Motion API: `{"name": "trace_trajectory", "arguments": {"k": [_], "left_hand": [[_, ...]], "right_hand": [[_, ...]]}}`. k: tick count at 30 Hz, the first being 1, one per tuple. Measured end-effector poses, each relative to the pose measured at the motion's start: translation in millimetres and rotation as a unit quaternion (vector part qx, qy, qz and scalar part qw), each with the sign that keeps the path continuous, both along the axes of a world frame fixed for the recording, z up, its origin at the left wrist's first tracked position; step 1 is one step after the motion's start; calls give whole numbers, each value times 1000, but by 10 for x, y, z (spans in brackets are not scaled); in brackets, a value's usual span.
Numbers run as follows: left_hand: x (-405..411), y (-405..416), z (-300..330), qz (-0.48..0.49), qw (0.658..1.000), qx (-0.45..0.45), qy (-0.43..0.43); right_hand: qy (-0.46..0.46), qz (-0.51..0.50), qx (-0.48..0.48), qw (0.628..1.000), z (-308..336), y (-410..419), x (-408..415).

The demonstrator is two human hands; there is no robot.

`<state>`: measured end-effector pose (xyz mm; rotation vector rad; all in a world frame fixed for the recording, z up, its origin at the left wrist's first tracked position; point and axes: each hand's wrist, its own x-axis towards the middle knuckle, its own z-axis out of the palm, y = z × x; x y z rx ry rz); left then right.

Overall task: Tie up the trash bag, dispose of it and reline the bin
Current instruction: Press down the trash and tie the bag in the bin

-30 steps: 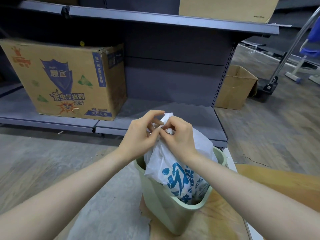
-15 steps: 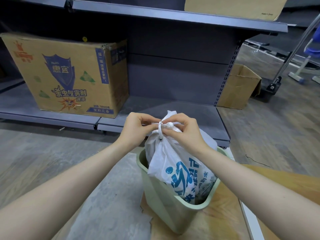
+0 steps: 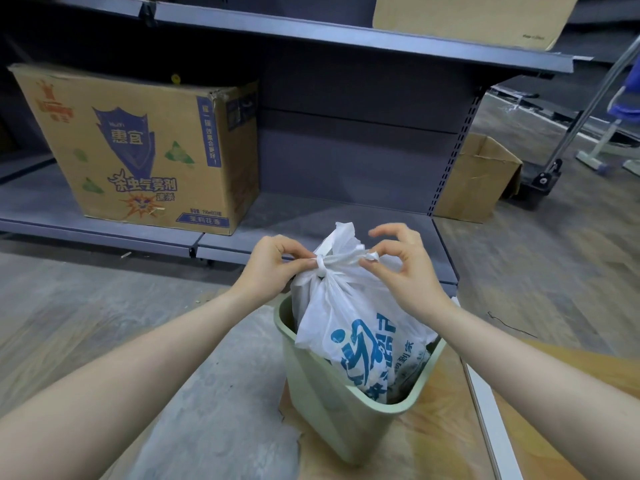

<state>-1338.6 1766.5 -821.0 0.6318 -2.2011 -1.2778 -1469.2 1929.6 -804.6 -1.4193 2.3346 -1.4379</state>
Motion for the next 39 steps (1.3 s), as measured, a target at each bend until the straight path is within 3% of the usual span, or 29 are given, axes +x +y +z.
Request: {"name": "trace_trajectory", "arguments": {"k": [3, 11, 15, 17, 20, 22, 27, 31, 34, 39], "left_hand": [[-5, -40, -28, 2, 994, -108, -24], [8, -143, -96, -10, 982, -186, -40], [16, -144, -81, -18, 977, -213, -27], [22, -132, -60, -27, 966, -257, -26], [55, -132, -79, -46, 909, -410, -50], [83, -135, -127, -45, 845, -528, -71], [100, -119, -160, -61, 734, -669, -94], [132, -99, -92, -51, 659, -743, -107], [165, -119, -82, -57, 634, -767, -87], [142, -140, -137, -82, 647, -753, -89]], "right_hand": [[3, 7, 12, 1000, -19, 108, -21], [-85, 7, 39, 996, -19, 303, -49], [-44, 13, 48, 998, -18, 369, -35], [90, 19, 42, 995, -26, 421, -82], [381, 24, 98, 919, -95, 447, -117], [478, 7, 154, 865, -130, 417, -28], [519, -59, 205, 828, -194, 156, 238], [557, -41, 238, 795, -125, 39, 246], [608, -21, 188, 771, -124, 41, 176], [642, 18, 119, 757, -90, 133, 94]]}}
